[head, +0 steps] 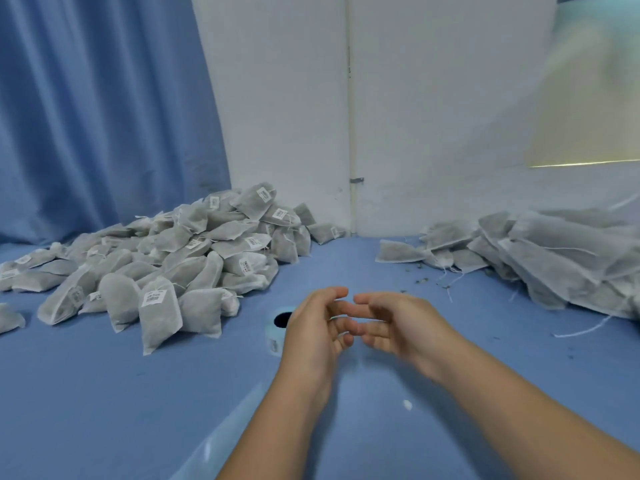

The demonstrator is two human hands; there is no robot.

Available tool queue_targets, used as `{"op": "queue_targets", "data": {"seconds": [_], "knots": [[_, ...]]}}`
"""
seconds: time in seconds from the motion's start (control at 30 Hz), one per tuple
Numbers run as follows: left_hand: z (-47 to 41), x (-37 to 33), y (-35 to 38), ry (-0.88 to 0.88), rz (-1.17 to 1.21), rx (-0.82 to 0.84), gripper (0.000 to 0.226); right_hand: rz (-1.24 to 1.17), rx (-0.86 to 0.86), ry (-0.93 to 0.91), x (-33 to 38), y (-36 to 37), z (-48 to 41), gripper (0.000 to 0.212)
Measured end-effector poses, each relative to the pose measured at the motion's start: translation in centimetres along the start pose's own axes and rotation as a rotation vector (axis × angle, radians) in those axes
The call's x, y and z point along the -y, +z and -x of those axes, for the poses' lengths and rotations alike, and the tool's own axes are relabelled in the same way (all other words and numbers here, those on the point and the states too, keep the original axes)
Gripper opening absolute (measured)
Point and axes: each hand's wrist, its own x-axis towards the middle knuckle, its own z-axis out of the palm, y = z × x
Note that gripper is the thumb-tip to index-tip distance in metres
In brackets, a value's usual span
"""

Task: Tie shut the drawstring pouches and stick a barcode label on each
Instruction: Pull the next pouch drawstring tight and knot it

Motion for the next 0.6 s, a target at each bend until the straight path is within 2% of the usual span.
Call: {"op": "queue_targets", "data": {"seconds": [0.13, 0.33, 0.53, 0.6], "knots": [[-0.5, 2.4, 5.6, -0.020, -0.075, 0.100, 0.011, 0.078, -0.093, -0.029, 1.0, -5.7, 2.0, 0.031], [-1.4, 6.9, 10.4, -0.013, -0.233, 0.125, 0.014, 0.186, -0.291, -0.054, 1.7, -12.6, 3.6, 0.028], [-1.6, 11.6, 10.9, 0.037, -0.450, 0.156, 0.021, 0.347, -0.557, -0.141, 3.2, -17.9, 2.9, 0.029], [-1.6, 12.2, 10.7, 0.046, -0.491, 0.187, 0.023, 0.527, -0.687, -0.194, 4.2, -19.5, 1.8, 0.027]]}}
